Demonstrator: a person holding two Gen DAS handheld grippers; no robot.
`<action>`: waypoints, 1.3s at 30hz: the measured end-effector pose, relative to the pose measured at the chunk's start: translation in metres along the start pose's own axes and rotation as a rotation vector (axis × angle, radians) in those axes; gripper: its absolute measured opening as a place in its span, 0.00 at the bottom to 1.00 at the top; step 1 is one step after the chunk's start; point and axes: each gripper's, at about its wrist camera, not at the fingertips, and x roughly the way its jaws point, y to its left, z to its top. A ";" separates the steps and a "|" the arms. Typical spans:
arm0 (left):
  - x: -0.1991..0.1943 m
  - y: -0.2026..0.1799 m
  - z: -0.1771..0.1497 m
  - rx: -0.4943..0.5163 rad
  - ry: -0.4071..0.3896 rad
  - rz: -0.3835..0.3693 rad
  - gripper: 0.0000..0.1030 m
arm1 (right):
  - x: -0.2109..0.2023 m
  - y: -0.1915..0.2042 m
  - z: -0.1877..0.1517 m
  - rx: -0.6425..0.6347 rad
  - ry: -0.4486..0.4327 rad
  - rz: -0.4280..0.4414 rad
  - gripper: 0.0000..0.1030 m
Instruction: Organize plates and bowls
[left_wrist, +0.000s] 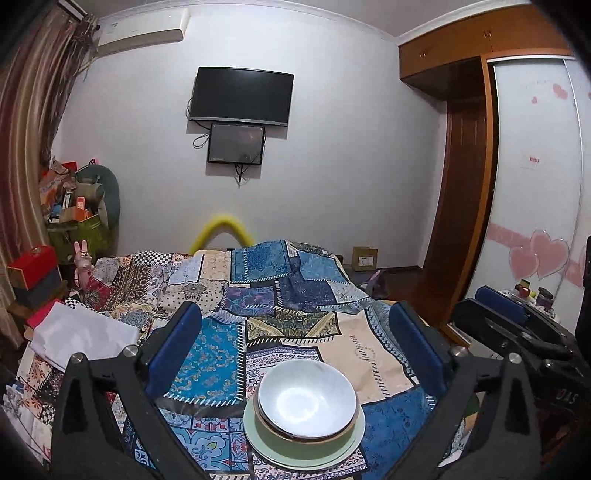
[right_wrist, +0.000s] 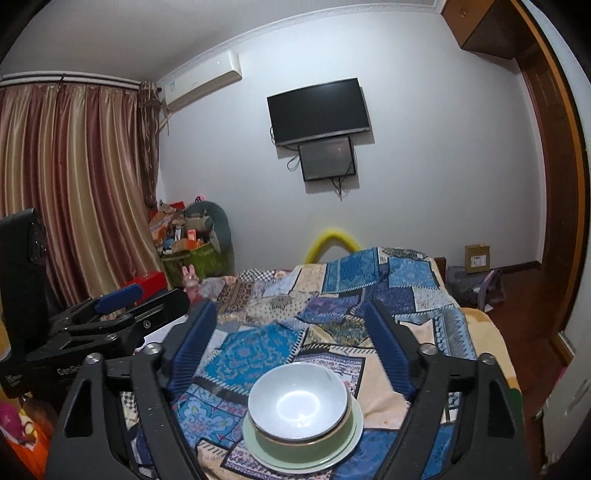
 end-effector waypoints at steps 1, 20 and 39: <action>0.000 0.001 0.000 -0.004 -0.001 0.000 1.00 | 0.000 0.000 0.000 -0.001 -0.003 0.000 0.80; -0.001 0.005 -0.002 -0.022 0.001 0.017 1.00 | -0.005 -0.002 -0.005 -0.003 -0.020 -0.019 0.97; -0.002 0.004 -0.005 -0.009 0.000 0.015 1.00 | -0.005 -0.006 -0.004 0.007 -0.015 -0.011 0.98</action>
